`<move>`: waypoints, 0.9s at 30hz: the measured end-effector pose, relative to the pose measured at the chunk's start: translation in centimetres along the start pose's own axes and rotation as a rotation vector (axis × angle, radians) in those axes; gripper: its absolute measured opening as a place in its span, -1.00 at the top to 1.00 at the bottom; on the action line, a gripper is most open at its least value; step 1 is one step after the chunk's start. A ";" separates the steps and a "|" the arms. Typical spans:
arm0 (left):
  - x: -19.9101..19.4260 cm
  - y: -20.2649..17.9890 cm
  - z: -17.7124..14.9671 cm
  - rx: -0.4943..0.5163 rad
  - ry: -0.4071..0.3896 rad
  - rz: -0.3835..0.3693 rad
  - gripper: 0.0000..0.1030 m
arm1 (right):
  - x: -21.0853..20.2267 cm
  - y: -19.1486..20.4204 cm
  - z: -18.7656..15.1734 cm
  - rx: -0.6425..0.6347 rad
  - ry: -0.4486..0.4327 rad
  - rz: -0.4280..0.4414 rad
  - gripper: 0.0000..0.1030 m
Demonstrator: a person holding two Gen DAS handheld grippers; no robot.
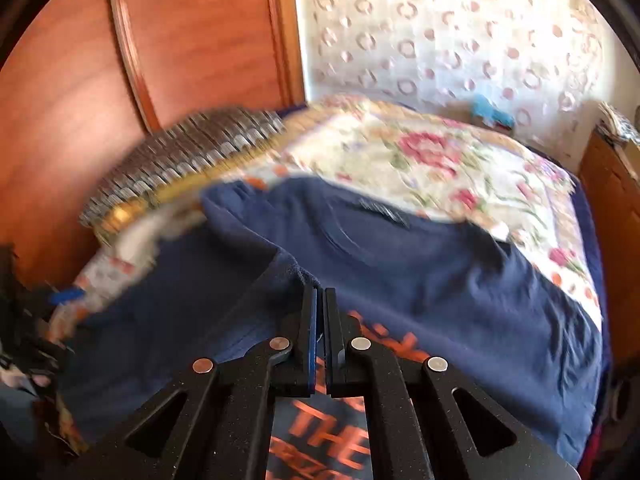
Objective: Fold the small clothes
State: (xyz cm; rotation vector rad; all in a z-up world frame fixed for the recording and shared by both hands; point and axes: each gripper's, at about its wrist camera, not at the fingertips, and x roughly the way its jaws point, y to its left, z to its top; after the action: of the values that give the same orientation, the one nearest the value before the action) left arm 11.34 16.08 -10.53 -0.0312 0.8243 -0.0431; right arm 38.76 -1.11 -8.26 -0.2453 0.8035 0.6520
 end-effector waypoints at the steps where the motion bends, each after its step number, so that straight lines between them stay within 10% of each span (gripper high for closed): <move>1: 0.1 -0.1 0.1 0.002 -0.001 0.000 -0.54 | 0.7 0.0 -0.2 0.000 0.015 -0.007 0.96; 7: 0.8 -0.7 1.0 0.024 0.006 0.015 -0.54 | 3.7 1.3 -0.5 -0.022 0.045 -0.043 0.89; 13: 1.5 -1.4 3.0 0.054 -0.007 0.025 -0.54 | -0.7 2.1 1.0 -0.002 -0.039 0.000 0.08; 27: 3.7 1.7 4.3 0.009 0.045 0.138 -0.54 | 8.0 4.3 5.8 -0.100 0.004 0.215 0.08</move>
State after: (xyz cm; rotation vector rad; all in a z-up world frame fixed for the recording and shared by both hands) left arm 17.00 17.67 -10.41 0.0347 0.8695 0.0827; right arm 43.61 8.36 -9.98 -0.2525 0.8083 0.8958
